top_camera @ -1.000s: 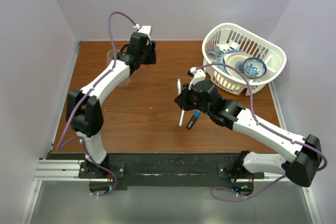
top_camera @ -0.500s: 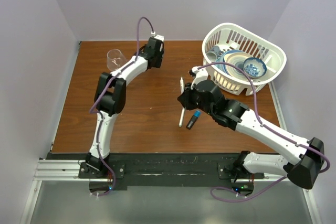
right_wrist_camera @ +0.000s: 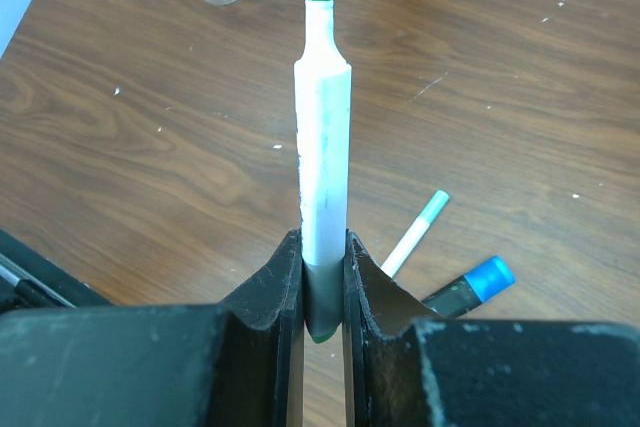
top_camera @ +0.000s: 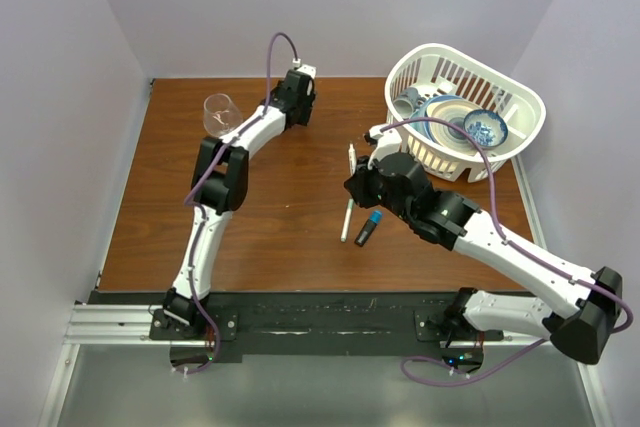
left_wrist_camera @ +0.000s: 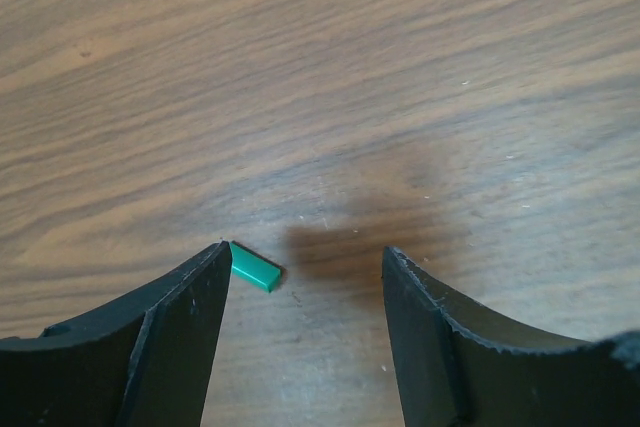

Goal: Insert the pens into the pen caps

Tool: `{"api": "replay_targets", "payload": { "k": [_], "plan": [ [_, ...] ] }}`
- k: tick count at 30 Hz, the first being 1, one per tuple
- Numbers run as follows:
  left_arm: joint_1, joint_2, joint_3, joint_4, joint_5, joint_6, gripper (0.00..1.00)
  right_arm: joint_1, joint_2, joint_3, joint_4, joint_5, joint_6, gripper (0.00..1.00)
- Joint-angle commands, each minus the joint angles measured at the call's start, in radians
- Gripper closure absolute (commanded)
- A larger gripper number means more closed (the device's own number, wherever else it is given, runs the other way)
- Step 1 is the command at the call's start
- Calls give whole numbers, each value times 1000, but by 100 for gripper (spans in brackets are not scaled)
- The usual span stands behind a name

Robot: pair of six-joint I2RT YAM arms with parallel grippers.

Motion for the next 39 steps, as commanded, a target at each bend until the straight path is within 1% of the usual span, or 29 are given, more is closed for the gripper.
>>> {"api": "replay_targets", "payload": {
  "k": [1,9,13,21,25,34,39],
  "plan": [
    [26,30,54,27,-16,12,34,3,-42,24,11,53,-34,100],
    [47,47,49,27,7,13,34,3,-69,27,-7,90,-64,100],
    [58,41,40,10,10,9,35,1,-65,22,-4,84,-61,100],
    [60,27,-4,10,72,18,35,3,-71,14,-3,87,-58,100],
    [63,36,-9,1,70,15,35,3,-82,10,-4,90,-52,100],
    [72,26,-29,-14,69,-20,41,3,-91,2,-7,107,-46,100],
    [74,-11,-70,-11,70,-28,43,3,-91,4,-4,107,-41,100]
  ]
}}
